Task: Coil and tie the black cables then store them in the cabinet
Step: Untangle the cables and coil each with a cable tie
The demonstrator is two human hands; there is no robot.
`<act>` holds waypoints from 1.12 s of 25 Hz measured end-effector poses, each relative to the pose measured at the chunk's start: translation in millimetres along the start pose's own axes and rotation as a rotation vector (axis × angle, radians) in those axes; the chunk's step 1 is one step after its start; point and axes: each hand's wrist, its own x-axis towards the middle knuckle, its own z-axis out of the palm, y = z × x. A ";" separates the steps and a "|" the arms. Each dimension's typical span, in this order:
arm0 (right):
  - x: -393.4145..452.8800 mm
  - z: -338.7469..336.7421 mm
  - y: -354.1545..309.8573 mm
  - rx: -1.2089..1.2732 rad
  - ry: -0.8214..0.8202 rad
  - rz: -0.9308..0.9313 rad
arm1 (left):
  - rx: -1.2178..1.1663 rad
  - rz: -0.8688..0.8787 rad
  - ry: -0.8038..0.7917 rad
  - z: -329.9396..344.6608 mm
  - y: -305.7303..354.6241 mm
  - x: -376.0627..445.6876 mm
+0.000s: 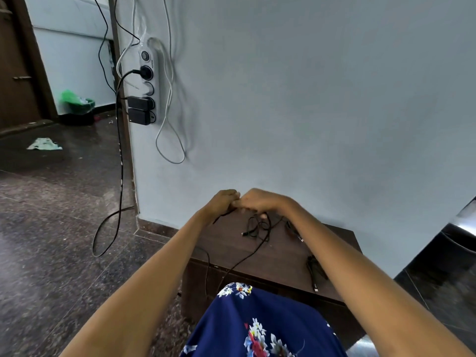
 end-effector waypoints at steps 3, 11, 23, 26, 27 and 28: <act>-5.0 -25.8 16.8 0.436 0.247 0.032 | -0.050 -0.081 -0.198 -6.4 0.5 -2.4; 7.0 21.1 25.0 0.588 0.420 0.372 | -0.708 0.005 -0.492 -1.0 40.4 -3.7; 0.9 -2.8 -1.6 0.080 0.105 0.419 | 0.098 0.045 0.004 28.8 24.0 3.7; -2.0 -24.2 0.7 0.080 0.124 0.407 | 0.070 -0.032 -0.094 21.0 31.0 1.0; -2.8 -28.0 4.0 0.142 0.157 0.386 | 0.074 -0.092 -0.159 16.2 33.2 -0.4; -3.6 -30.0 7.7 0.230 0.202 0.358 | 0.073 -0.150 -0.239 11.5 34.5 -2.2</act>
